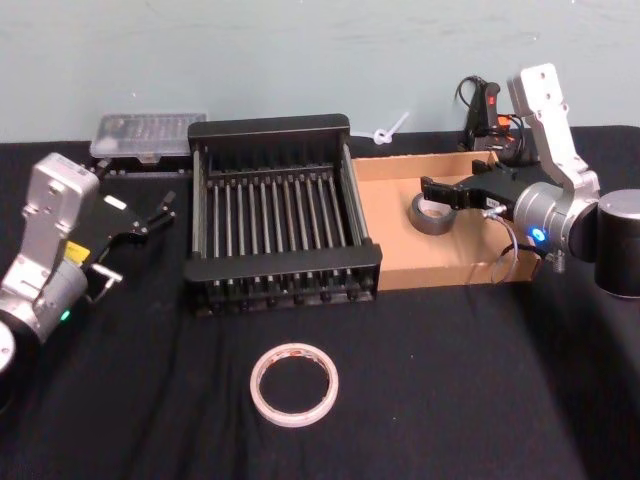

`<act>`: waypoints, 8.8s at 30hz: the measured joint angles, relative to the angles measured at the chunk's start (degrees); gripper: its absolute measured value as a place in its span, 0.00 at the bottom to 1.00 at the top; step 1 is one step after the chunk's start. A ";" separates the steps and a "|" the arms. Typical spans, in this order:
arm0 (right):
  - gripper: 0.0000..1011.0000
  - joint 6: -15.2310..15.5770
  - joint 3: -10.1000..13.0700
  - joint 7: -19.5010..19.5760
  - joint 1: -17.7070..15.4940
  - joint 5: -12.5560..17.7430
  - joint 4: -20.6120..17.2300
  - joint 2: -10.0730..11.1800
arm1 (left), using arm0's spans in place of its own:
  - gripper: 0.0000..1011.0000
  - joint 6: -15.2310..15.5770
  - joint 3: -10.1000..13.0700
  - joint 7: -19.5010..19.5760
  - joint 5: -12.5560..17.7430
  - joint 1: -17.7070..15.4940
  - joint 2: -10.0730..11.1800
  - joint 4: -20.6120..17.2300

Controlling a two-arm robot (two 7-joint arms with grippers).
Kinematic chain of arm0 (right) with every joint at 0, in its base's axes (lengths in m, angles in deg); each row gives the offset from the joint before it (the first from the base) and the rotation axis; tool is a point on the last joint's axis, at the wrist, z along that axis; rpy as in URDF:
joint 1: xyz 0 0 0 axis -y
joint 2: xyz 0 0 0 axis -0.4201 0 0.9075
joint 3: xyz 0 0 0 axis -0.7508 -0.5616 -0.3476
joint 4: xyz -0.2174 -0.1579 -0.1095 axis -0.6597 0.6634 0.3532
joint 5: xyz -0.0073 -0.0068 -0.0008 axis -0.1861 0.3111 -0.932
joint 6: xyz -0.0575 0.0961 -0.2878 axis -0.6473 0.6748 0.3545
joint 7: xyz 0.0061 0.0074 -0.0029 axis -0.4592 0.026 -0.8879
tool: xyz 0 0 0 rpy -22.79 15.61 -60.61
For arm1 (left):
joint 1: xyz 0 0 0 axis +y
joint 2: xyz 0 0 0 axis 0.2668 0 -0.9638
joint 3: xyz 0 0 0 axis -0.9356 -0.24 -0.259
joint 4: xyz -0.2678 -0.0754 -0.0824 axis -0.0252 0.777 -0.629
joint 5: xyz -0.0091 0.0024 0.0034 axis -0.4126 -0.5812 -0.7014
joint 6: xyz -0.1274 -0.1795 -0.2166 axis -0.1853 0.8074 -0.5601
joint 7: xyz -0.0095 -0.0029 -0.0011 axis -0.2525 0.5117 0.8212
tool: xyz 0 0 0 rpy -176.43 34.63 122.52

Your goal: Pick up the white tape and place it into the black box , Pick up the silver tape and place it into the brown box.

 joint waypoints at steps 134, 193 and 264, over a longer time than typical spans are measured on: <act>0.99 -8.24 -21.13 -20.07 -8.78 -2.82 -13.36 7.20 | 0.99 0.00 0.00 0.00 0.00 0.00 0.00 0.00; 0.10 -8.35 -20.97 -19.68 -8.95 -3.05 -13.49 7.19 | 0.99 0.00 0.00 0.00 0.00 0.00 0.00 0.00; 0.10 -12.46 -12.95 -5.60 6.03 -1.77 2.65 -5.46 | 0.99 0.00 0.00 0.00 0.00 0.00 0.00 0.00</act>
